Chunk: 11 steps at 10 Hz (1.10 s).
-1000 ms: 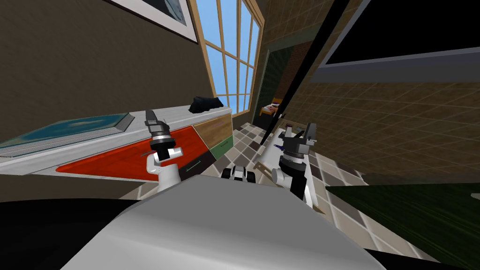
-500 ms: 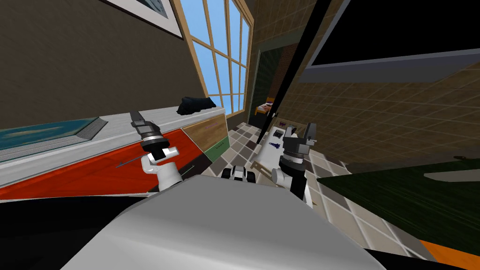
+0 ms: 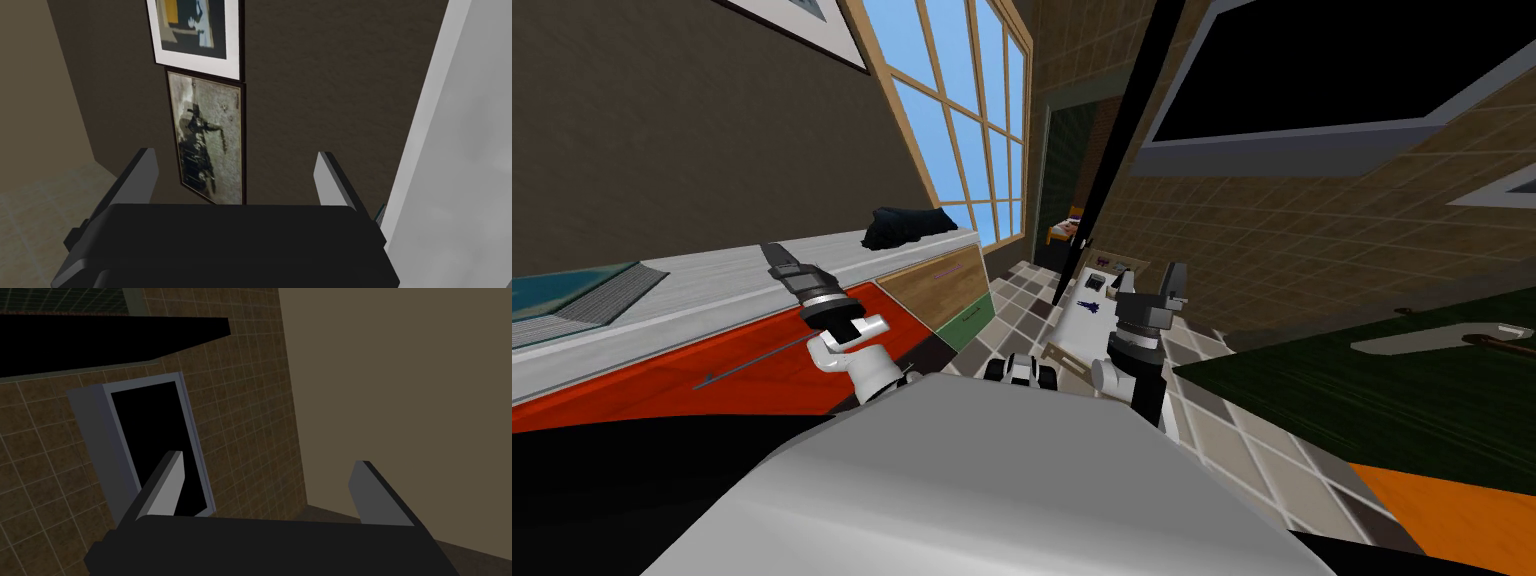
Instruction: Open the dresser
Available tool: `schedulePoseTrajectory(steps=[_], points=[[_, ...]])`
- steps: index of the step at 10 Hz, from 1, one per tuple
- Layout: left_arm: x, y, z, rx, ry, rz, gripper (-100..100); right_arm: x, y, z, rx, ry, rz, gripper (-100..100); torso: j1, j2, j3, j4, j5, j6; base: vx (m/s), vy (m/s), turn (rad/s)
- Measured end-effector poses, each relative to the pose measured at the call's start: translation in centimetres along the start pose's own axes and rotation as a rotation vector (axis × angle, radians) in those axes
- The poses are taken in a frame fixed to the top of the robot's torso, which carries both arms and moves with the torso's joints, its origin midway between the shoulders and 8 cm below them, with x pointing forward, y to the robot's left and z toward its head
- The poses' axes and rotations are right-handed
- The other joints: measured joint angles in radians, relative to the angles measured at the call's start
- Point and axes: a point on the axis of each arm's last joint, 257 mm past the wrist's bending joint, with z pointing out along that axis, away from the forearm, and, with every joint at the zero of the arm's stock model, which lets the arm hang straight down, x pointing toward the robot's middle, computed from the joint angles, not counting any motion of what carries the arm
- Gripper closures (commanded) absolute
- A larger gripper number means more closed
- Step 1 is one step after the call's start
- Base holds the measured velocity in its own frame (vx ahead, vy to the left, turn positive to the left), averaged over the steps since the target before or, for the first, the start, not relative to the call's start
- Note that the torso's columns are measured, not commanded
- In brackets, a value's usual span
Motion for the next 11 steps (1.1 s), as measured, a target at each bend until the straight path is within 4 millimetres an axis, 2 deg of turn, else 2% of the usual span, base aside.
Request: schedulePoseTrajectory(steps=[6,9,11], points=[[-4.5,4.2,-1.0,-0.086,-0.142,0.005,-100,0.0,0.0,0.0,0.0,0.0,0.0,0,0.0,-0.001,-0.001,0.0,0.0,0.001,0.037,-0.042,-0.137],[-6.6,6.4,-2.2,-0.137,-0.212,-0.005,-100,0.0,0.0,0.0,0.0,0.0,0.0,0,0.002,-0.002,-0.001,-0.001,0.002,0.002,0.038,-0.035,-0.113],[-7.2,8.0,-3.2,-0.174,-0.252,-0.016,-100,0.0,0.0,0.0,0.0,0.0,0.0,0,0.0,-0.001,0.0,0.0,0.0,0.002,0.043,-0.044,-0.187]])
